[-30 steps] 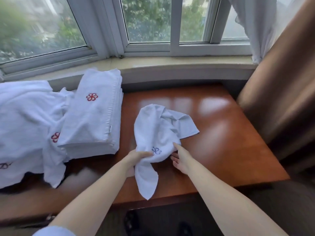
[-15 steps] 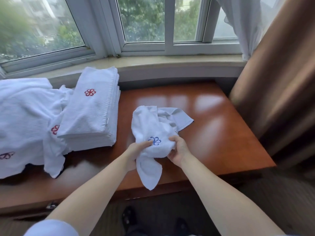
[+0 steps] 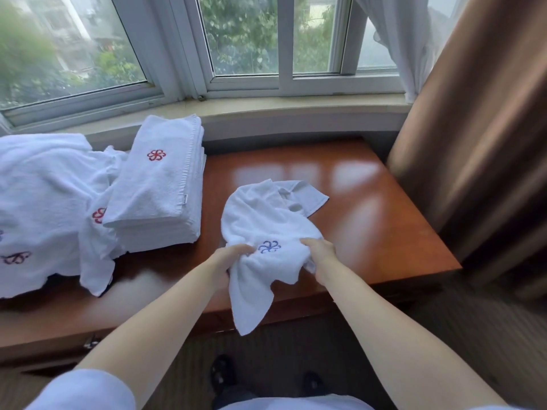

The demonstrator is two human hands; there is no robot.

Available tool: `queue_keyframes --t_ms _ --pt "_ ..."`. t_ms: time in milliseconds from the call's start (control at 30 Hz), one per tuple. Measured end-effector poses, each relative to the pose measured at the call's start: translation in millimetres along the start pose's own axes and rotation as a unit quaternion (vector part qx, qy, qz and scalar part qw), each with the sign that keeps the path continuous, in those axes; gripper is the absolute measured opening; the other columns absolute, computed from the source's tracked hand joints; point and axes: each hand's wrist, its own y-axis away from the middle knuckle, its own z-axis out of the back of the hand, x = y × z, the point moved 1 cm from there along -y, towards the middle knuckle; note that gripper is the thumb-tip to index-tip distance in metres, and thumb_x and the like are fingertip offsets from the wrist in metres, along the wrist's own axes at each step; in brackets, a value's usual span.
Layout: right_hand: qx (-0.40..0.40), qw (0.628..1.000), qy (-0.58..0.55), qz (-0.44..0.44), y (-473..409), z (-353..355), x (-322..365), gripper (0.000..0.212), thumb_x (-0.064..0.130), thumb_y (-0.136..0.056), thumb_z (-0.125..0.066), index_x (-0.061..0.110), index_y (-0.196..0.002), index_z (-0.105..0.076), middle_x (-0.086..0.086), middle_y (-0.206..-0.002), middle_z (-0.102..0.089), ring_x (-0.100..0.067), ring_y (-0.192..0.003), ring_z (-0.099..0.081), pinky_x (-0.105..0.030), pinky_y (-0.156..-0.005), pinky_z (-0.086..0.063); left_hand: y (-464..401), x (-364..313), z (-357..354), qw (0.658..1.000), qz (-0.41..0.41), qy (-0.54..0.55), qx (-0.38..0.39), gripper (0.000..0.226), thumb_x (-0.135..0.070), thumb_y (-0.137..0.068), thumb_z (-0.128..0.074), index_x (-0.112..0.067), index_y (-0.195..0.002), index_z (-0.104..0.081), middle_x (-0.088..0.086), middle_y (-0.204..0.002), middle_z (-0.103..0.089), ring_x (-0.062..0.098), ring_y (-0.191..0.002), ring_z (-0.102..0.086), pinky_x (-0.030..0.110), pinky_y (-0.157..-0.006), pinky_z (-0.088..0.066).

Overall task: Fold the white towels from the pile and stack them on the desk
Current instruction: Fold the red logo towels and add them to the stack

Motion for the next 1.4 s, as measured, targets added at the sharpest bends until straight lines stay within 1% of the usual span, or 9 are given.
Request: queue_keyframes --t_ms 167,300,400,467,567,867,1033,1267,1400 --pt "-0.081 0.991 0.101 -0.015 -12 21 13 0.044 0.017 -0.088 -0.059 0.007 -0.129 -0.047 -0.014 -0.115 -0.056 -0.023 -0.087 -0.054 -0.027 -0.064 -0.045 7 -2 36 0.996 0.046 -0.054 0.048 0.042 -0.033 -0.078 -0.075 -0.016 -0.116 -0.066 0.009 -0.109 -0.072 0.026 -0.1 -0.069 0.039 -0.088 -0.054" --pt "-0.017 0.982 0.175 -0.064 -10 28 23 0.006 0.01 -0.092 -0.05 0.015 -0.09 -0.047 -0.011 -0.051 -0.058 -0.01 -0.033 -0.054 -0.018 -0.028 -0.04 13 -1 55 0.966 0.08 -0.168 0.181 0.049 -0.021 -0.075 -0.073 -0.037 -0.12 -0.061 0.001 -0.127 -0.064 0.028 -0.12 -0.058 0.046 -0.108 -0.04" --pt "-0.041 0.99 -0.108 -0.082 -14 15 39 0.019 0.0 -0.089 -0.045 0.006 -0.071 -0.047 -0.005 -0.043 -0.049 -0.011 -0.028 -0.047 -0.015 -0.031 -0.042 -3 -8 50 0.972 0.036 0.194 0.13 0.051 -0.01 -0.095 -0.051 -0.015 -0.145 -0.039 0.007 -0.143 -0.049 0.028 -0.132 -0.046 0.042 -0.107 -0.039" --pt "-0.064 0.96 -0.268 -0.039 -18 4 46 0.011 -0.006 -0.088 -0.047 0.0 -0.092 -0.055 -0.012 -0.08 -0.051 -0.017 -0.059 -0.059 -0.019 -0.048 -0.054 -17 -4 45 0.887 0.073 0.455 0.011 0.042 -0.003 -0.101 -0.035 -0.002 -0.142 -0.042 0.007 -0.136 -0.053 0.025 -0.126 -0.052 0.035 -0.097 -0.05" --pt "-0.018 0.948 -0.318 0.001 -23 -5 46 0.032 -0.003 -0.094 -0.046 0.005 -0.125 -0.05 -0.013 -0.121 -0.042 -0.028 -0.114 -0.053 -0.029 -0.089 -0.052 -24 6 38 0.869 0.055 0.488 -0.067 0.039 0.001 -0.099 -0.032 0.004 -0.135 -0.047 0.017 -0.132 -0.056 0.032 -0.113 -0.059 0.036 -0.08 -0.057" --pt "0.043 0.997 -0.065 -0.007 -46 -22 33 0.044 0.009 -0.096 -0.048 0.016 -0.139 -0.037 -0.004 -0.13 -0.041 -0.027 -0.126 -0.048 -0.033 -0.1 -0.041 -34 -7 31 0.919 0.024 0.38 -0.104 0.051 0.014 -0.091 -0.035 0.001 -0.14 -0.033 0.03 -0.123 -0.052 0.037 -0.114 -0.059 0.036 -0.099 -0.049" --pt "0.047 0.996 0.076 0.007 -54 -36 17 0.04 0.006 -0.095 -0.047 0.016 -0.133 -0.045 -0.003 -0.105 -0.054 -0.016 -0.084 -0.058 -0.025 -0.069 -0.046 -42 -7 27 0.953 0.034 0.288 -0.094 0.036 0.01 -0.091 -0.054 0.001 -0.125 -0.045 0.028 -0.112 -0.06 0.031 -0.088 -0.067 0.034 -0.08 -0.057" --pt "0.175 0.77 0.599 0.138 -66 -49 -12 0.057 0.009 -0.092 -0.042 0.027 -0.147 -0.036 -0.008 -0.144 -0.031 -0.029 -0.115 -0.05 -0.03 -0.09 -0.044 -54 -3 27 0.954 0.053 0.275 -0.107 0.03 -0.003 -0.096 -0.053 -0.008 -0.123 -0.042 0.03 -0.108 -0.062 0.036 -0.092 -0.067 0.037 -0.08 -0.055" --pt "0.07 0.791 0.572 0.206 -65 -53 -7 0.028 0.015 -0.091 -0.045 0.014 -0.108 -0.068 -0.004 -0.125 -0.055 -0.025 -0.098 -0.06 -0.03 -0.083 -0.047 -55 -6 30 0.955 0.044 0.276 -0.102 0.024 -0.009 -0.096 -0.052 -0.008 -0.118 -0.042 0.028 -0.104 -0.064 0.037 -0.092 -0.067 0.035 -0.072 -0.057"
